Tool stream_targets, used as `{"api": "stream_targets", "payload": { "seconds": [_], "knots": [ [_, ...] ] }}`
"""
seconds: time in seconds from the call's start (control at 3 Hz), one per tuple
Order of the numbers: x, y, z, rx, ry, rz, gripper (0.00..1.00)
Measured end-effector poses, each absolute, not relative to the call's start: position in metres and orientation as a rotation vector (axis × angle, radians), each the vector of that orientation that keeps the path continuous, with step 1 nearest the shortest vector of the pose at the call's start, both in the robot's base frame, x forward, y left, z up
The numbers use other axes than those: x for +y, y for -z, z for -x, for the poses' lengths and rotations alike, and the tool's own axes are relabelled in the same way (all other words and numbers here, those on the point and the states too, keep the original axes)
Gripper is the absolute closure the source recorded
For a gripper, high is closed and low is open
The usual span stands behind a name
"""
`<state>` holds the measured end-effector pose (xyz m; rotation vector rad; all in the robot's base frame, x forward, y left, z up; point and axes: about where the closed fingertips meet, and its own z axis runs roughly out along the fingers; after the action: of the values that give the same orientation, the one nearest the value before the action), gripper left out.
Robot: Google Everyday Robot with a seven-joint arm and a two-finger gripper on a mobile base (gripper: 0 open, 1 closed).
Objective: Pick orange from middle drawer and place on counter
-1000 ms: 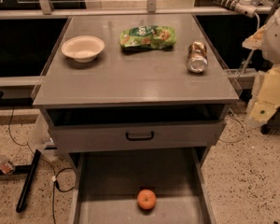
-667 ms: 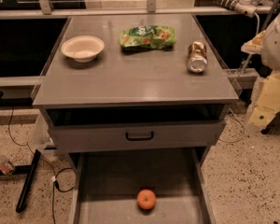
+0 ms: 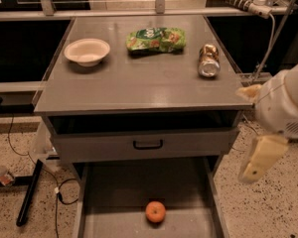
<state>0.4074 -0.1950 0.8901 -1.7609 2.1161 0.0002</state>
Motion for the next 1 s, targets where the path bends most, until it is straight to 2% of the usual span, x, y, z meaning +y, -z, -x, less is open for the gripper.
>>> {"api": "stream_targets", "payload": {
  "seconds": [0.33,0.67,1.0],
  "knots": [
    [-0.188,-0.830,-0.394,2.043,-0.086,1.737,0.00],
    [-0.186,-0.776,-0.403,2.000,-0.153,1.647,0.00],
    [-0.187,-0.778,-0.415,1.982,-0.111,1.619,0.00]
  ]
}}
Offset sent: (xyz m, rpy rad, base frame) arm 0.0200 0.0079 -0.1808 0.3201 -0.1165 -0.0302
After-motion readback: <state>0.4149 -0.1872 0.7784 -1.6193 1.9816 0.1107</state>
